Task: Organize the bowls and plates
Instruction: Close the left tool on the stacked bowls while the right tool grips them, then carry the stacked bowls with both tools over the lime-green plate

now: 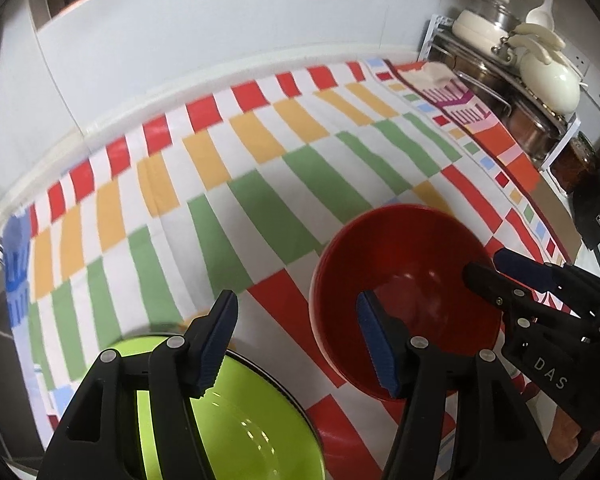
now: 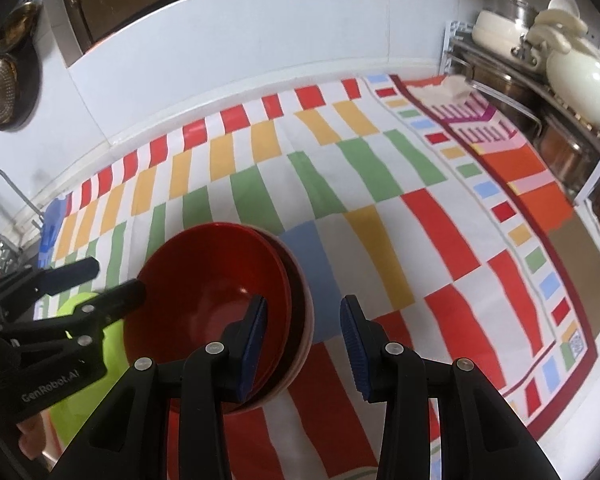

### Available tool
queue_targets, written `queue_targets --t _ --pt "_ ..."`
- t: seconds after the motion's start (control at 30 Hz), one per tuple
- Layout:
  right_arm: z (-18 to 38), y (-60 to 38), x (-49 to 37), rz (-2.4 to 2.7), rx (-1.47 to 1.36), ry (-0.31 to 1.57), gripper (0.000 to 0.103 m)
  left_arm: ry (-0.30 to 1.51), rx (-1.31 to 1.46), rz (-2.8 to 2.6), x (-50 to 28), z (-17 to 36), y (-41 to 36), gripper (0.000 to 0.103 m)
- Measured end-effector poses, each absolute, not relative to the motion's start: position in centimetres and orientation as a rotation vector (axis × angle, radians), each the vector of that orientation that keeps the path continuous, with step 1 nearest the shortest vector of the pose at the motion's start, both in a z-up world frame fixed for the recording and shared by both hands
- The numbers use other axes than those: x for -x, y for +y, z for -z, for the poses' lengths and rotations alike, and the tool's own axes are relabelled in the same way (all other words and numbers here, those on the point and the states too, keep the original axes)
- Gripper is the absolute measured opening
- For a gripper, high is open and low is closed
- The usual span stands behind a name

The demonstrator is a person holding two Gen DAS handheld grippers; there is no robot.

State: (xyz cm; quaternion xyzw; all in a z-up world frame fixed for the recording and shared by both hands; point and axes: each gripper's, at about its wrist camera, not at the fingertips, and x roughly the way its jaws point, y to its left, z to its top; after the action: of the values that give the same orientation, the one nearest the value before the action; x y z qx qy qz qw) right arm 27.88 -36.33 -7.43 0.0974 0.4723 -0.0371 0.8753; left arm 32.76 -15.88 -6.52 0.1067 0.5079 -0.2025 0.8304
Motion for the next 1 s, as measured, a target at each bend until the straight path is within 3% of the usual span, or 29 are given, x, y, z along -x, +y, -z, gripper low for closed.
queue_targets --t 0.47,0.7,0.83,1.0 --pt "10.2 -36.7 -29.2 0.025 -0.268 1.075 0.039 1.178 -0.208 0.422 -33.4 9.4 -17.3 0.059" --pt "11.0 -36.6 -29.6 -0.003 -0.302 1.111 0.038 1.216 -0.194 0.441 -33.4 10.1 -17.8 0.042" --pt "11.3 -36.5 -29.7 -0.012 -0.308 1.121 0.032 1.242 -0.18 0.456 -33.3 10.6 -18.0 0.03" --pt "11.4 -36.5 -30.0 0.002 -0.31 1.132 0.03 1.235 -0.177 0.435 -33.2 10.7 -18.2 0.03"
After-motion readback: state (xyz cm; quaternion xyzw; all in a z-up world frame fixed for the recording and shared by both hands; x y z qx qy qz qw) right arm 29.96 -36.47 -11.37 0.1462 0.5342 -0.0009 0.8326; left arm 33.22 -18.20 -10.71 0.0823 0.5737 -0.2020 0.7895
